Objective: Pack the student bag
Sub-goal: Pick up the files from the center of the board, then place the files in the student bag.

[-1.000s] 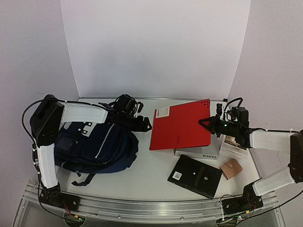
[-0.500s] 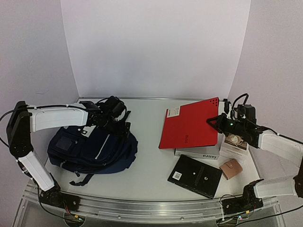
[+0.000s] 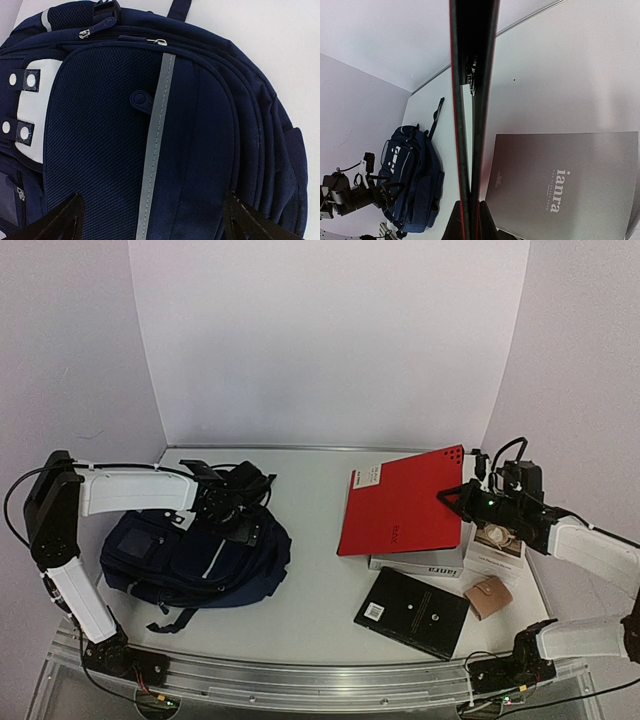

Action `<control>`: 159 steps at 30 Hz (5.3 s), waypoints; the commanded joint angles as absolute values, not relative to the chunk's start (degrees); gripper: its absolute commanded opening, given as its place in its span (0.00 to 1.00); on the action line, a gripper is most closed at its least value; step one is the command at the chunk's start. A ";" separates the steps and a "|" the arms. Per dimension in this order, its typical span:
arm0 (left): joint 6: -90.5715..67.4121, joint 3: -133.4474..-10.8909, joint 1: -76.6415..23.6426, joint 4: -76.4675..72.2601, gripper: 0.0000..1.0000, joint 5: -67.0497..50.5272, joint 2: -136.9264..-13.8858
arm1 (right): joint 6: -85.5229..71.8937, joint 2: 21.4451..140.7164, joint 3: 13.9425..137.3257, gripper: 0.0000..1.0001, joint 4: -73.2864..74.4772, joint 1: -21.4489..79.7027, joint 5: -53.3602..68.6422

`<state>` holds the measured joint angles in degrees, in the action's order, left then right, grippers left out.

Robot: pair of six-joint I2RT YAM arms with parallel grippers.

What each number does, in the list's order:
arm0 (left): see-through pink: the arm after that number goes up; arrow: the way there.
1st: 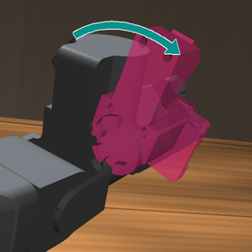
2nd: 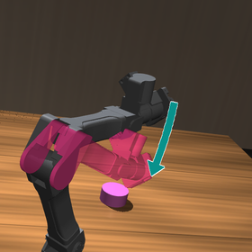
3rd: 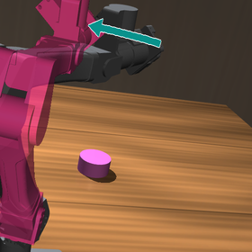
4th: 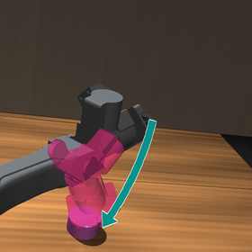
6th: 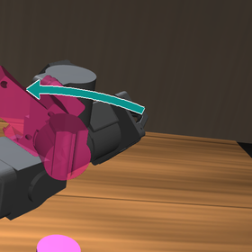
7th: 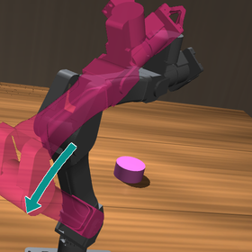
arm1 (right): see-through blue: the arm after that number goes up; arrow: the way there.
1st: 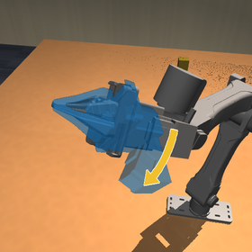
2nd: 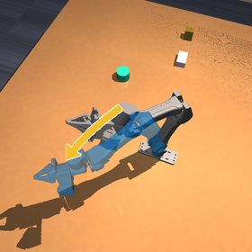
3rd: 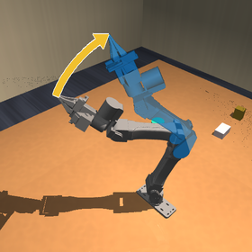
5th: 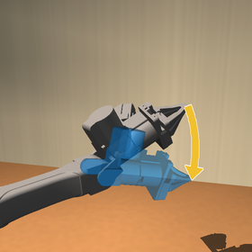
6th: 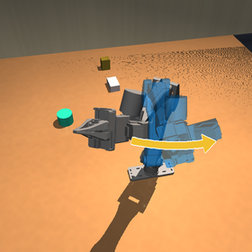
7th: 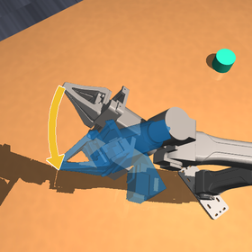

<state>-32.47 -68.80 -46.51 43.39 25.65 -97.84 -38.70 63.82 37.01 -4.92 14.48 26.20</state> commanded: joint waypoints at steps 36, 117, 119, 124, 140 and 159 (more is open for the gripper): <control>-25.05 -78.51 -49.72 46.45 0.00 39.75 -93.95 | -43.18 55.79 43.57 0.00 -5.60 14.44 33.99; -24.29 -95.70 -39.07 26.37 0.00 -9.00 -85.80 | -78.40 87.25 53.76 0.00 -25.23 42.73 2.33; -24.14 -96.32 -38.70 26.77 0.00 -9.25 -85.70 | -78.47 90.49 55.52 0.00 -25.10 43.81 1.38; -24.35 -97.52 -38.09 27.26 0.00 -11.28 -85.88 | -79.64 96.74 60.46 0.00 -22.17 47.03 -5.96; -19.03 -103.17 -37.79 27.45 0.00 -21.14 -89.36 | -93.08 114.38 75.13 0.00 -12.15 52.32 -16.00; -27.11 -94.77 -29.95 30.13 0.00 -16.32 -86.55 | -75.85 114.43 78.93 0.67 -11.69 52.18 -18.87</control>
